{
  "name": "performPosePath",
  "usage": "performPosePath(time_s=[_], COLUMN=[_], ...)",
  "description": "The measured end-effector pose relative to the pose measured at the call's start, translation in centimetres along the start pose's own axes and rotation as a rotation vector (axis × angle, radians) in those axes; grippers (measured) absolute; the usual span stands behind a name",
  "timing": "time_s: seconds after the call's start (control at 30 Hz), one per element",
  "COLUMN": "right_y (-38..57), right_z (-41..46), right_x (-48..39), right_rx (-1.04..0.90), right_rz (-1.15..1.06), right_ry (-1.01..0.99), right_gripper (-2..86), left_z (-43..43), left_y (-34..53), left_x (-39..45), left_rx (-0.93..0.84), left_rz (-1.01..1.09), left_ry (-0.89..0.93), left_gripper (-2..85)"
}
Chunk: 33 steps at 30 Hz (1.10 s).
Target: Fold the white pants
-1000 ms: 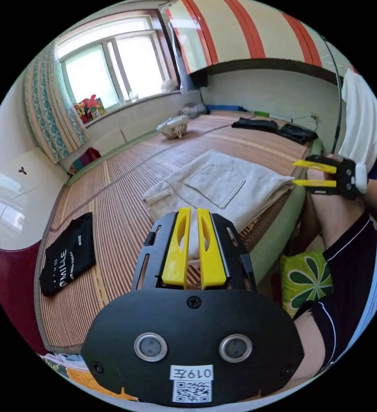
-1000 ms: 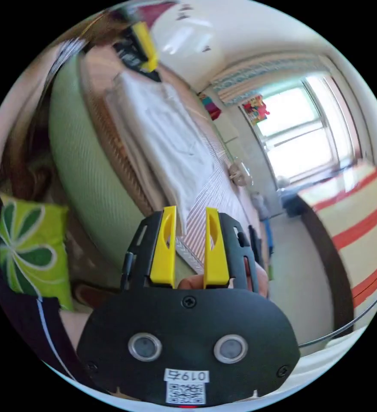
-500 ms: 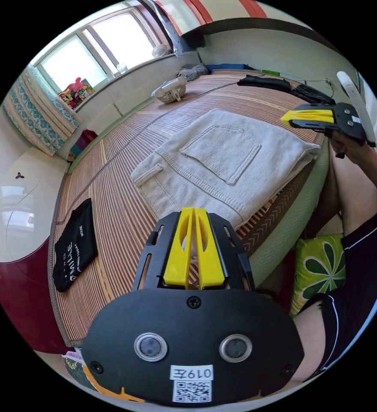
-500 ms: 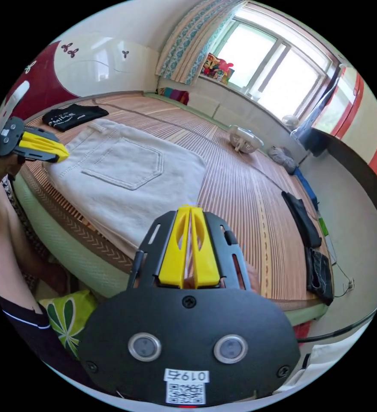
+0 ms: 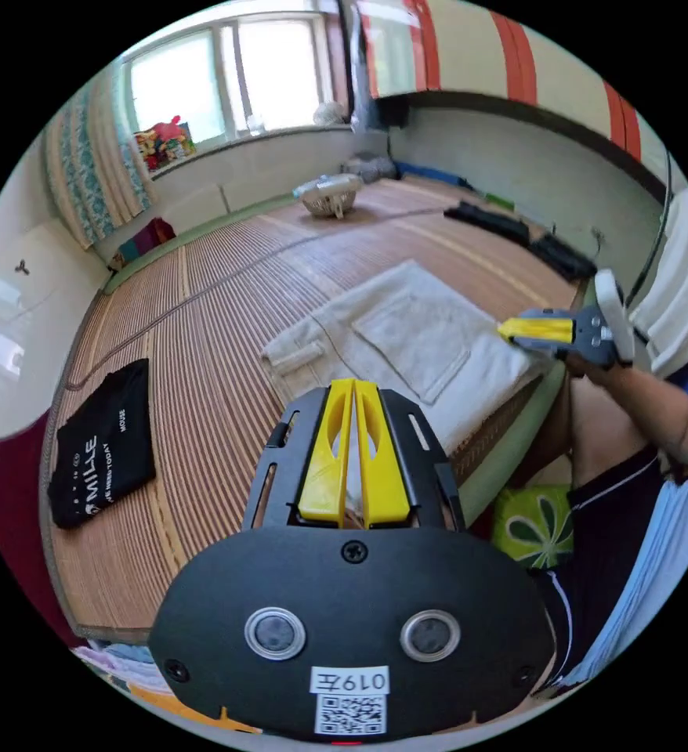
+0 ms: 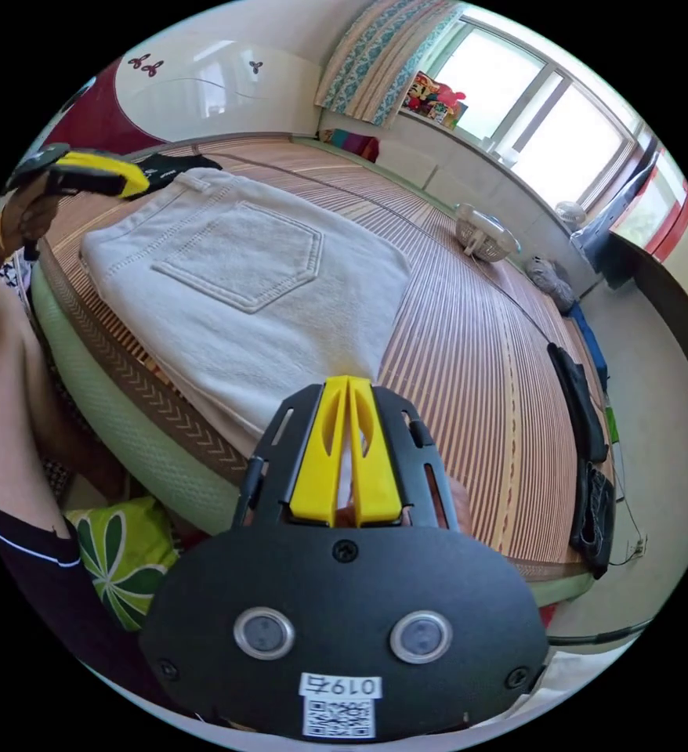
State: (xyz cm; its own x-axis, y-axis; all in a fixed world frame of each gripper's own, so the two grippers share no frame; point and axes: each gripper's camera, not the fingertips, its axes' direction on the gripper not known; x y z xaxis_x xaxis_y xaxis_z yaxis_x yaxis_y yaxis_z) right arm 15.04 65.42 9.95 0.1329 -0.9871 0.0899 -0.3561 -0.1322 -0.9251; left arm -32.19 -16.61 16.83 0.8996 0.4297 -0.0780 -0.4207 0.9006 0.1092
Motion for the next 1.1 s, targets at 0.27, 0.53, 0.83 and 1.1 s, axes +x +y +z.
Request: performPosePath(time_s=[0.27, 0.53, 0.83, 1.1], right_y=[-1.8, -2.0, -0.8, -4.5], right_z=[3.0, 14.1, 20.5, 22.4], right_x=[3.1, 1.4, 3.7, 10.3], right_rx=[0.094, 0.004, -0.050, 0.024], right_rz=[0.071, 0.028, 0.074, 0.156], right_ry=[-0.055, -0.087, -0.223, -0.345], right_gripper=[-0.7, -0.8, -0.9, 0.1], left_z=[5.3, 7.9, 9.5, 9.4], left_y=[-5.5, -7.5, -7.8, -10.4], left_x=[-5.0, -5.5, -13.3, -9.8], left_rx=[-0.062, -0.146, -0.149, -0.205], left_rz=[-0.059, -0.013, -0.276, -0.090], left_ry=[-0.010, -0.103, 0.221, 0.033], left_gripper=[0.9, 0.9, 0.6, 0.5])
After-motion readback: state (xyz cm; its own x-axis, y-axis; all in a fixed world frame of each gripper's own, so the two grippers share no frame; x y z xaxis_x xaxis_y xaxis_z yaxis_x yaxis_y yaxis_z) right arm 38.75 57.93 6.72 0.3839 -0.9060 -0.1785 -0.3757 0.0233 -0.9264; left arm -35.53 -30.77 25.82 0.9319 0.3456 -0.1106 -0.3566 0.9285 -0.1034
